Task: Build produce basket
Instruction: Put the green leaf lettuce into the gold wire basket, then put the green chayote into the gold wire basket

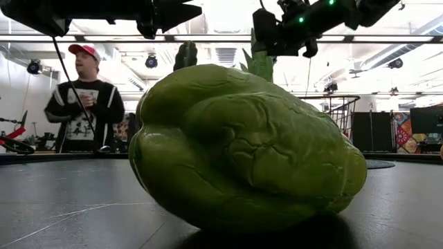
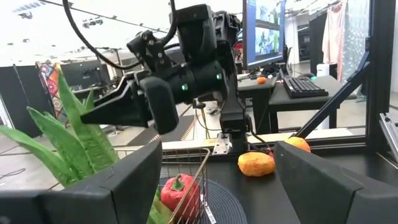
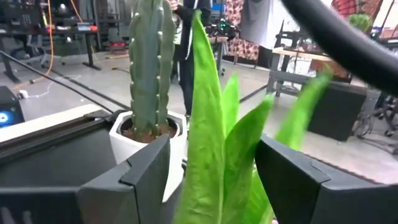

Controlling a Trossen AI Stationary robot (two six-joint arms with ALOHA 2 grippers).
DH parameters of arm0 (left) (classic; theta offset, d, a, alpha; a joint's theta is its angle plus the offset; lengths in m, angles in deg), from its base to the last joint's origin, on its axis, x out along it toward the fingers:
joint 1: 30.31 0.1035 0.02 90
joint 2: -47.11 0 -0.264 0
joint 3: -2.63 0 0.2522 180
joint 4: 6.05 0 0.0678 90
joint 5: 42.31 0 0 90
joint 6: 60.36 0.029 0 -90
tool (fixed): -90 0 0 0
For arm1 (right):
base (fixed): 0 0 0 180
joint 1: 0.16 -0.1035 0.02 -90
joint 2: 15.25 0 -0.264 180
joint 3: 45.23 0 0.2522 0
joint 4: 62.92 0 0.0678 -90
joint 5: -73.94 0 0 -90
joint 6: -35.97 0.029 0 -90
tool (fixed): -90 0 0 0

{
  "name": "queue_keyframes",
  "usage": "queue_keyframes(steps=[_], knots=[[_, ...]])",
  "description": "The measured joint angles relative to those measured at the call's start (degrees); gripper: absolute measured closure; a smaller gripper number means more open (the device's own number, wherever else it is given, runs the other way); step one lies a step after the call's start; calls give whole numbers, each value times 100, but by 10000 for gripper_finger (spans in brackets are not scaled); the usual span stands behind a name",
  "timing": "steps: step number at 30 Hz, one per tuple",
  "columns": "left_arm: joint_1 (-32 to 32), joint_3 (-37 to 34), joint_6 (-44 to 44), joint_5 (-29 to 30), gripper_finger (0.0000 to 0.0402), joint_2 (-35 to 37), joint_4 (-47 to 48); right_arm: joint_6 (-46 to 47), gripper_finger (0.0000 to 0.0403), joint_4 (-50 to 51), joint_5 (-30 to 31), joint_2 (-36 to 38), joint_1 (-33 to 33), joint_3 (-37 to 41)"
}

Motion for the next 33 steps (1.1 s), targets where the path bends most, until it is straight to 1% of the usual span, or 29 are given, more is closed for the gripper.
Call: queue_keyframes(steps=[3, 7, 11, 15, 17, 19, 21, 25, 28, 30, 33], knots=[[0, -2, 0, 0, 111, 0, 1, -86, 181, 191, 1, 141, 0, -84], [0, -2, -2, 0, 111, 0, 12, -83, 181, 756, -2, 405, -4, -250], [0, -2, -125, -2, 111, -2, 83, 174, 181, 1659, -20, 715, -97, -533], [0, -2, -282, -2, 111, -2, 309, 590, 181, 2797, -40, 937, -295, -953], [0, -2, -374, -2, 111, -2, 352, 707, 181, 3284, -176, 987, -407, -1212], [0, -2, -480, -2, 111, -2, 394, 813, 181, 3660, -563, 982, -498, -1453], [0, -4, -585, -2, 111, -2, 504, 875, 181, 3887, -1139, 910, -563, -1672], [-22, -4, -665, -6, 111, -2, 629, 692, 181, 4020, -2777, 731, -678, -1945], [-48, -17, -744, -35, 111, -5, 644, 715, 181, 4043, -3735, 612, -856, -2062], [-82, -20, -746, -35, 111, -4, 645, 676, 182, 4110, -4072, 549, -1023, -2066], [-141, -24, -752, -37, 111, -4, 688, 603, 182, 4121, -4214, 487, -1333, -1926]])
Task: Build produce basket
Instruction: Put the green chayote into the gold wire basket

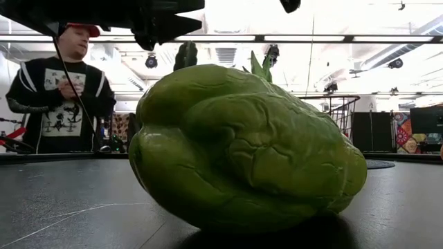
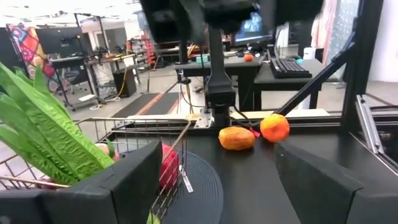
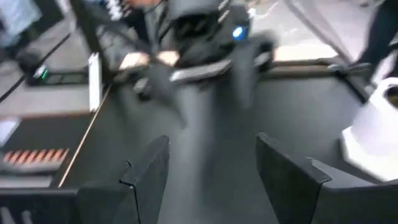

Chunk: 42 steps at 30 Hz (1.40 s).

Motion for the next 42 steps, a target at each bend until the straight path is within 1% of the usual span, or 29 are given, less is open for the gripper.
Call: queue_keyframes(steps=[11, 14, 17, 23, 25, 28, 31, 36, 39, 42], knots=[[-58, -2, -134, 2, 111, 0, 118, 112, 182, -107, 20, -30, -876, 607], [-58, -2, -134, 2, 111, 0, 116, 125, 182, -307, 427, -177, -1144, 648], [-58, -2, -134, 4, 111, 0, 117, 85, 182, -272, 764, -535, -1429, 595], [-55, -2, -116, 24, 111, 2, 107, -27, 181, -301, 793, -1396, -1823, 121], [-50, -2, -112, 24, 111, 2, 107, 73, 179, -213, 756, -1684, -1893, -83], [-49, -2, -89, 23, 111, 2, 110, 384, 161, 164, 616, -2078, -1984, -416], [-49, -2, -86, 22, 111, 2, 105, 756, 128, 508, 593, -2460, -2094, -749], [-71, -2, -92, 18, 111, 9, 147, 1404, 73, 1828, 418, -3137, -2332, -1365], [-73, -2, -20, 20, 111, -17, 212, 1577, 56, 1943, 422, -3528, -2388, -1602], [-71, -2, 63, 22, 111, -23, 204, 1531, 55, 1911, 429, -3950, -2383, -1776]])
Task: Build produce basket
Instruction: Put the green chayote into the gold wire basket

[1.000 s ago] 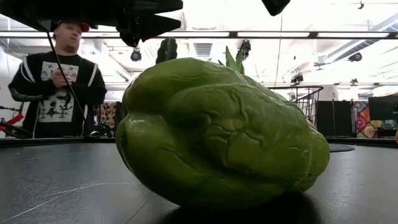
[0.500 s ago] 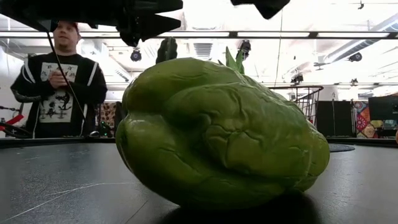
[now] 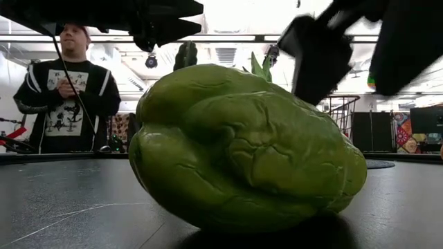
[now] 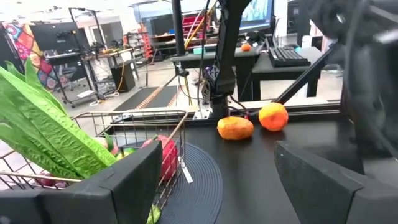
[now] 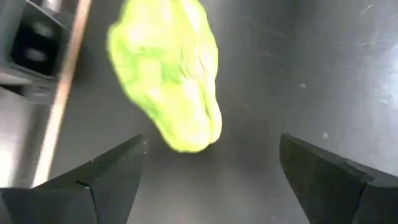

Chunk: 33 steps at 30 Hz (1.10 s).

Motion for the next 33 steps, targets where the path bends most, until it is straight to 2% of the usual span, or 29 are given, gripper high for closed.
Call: queue_keyframes(steps=[6, 10, 15, 18, 24, 26, 33], knots=[[-2, 1, 7, 0, 111, 8, 2, -390, 68, -617, -248, -417, 50, -160], [-10, 1, 7, 0, 111, 10, 2, -504, 75, -848, -634, -726, 185, -175], [-15, 1, -2, -2, 111, 12, 2, -612, 83, -956, -651, -721, 250, -254], [-15, 2, -1, -2, 111, 12, 2, -703, 121, -888, -642, -661, 277, -237], [-15, 3, 4, 5, 111, 12, 4, -919, 243, -857, -588, -423, 319, -235], [-15, 3, 24, 15, 111, 12, 3, -968, 272, -740, -588, -388, 339, -227], [-15, 4, 447, 176, 111, 74, -3, -1017, 276, -174, -492, 132, 445, -225]])
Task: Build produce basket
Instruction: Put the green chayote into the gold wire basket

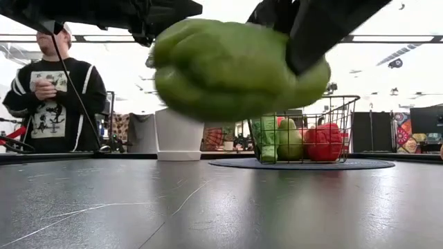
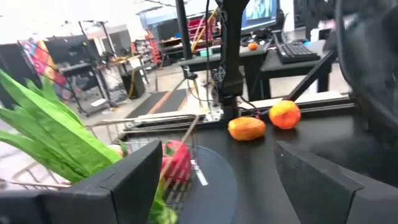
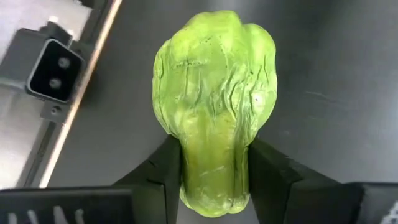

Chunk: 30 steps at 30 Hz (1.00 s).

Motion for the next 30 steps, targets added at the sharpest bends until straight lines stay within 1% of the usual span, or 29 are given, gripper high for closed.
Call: queue_keyframes(steps=[2, 6, 9, 13, 15, 18, 23, 25, 28, 30], knots=[[1, 0, 173, 58, 111, 40, -3, 1, 268, 380, 304, 275, 9, 0], [2, 0, 507, 162, 111, 109, 7, 36, 253, 1265, 1234, 989, 70, 0], [2, 0, 622, 173, 111, 166, 9, 173, 257, 2105, 1931, 1528, 220, 0], [2, 0, 811, 183, 111, 213, 48, 459, 269, 3179, 2397, 2199, 681, 30], [5, 0, 963, 187, 111, 239, 53, 510, 271, 3572, 2453, 2490, 1024, 90], [13, 0, 1207, 206, 111, 280, 49, 270, 272, 3743, 2449, 2869, 1554, 316], [13, 0, 1766, 307, 111, 529, -3, -166, 272, 3628, 1966, 3469, 2463, 896], [13, 0, 1916, 308, 111, 655, -6, -383, 272, 3389, 1827, 3677, 2767, 1217], [13, 0, 1951, 307, 111, 802, 10, -748, 272, 2757, 1553, 3971, 3128, 1752], [13, 0, 1948, 309, 111, 838, 42, -966, 271, 2310, 1251, 4128, 3356, 2100]])
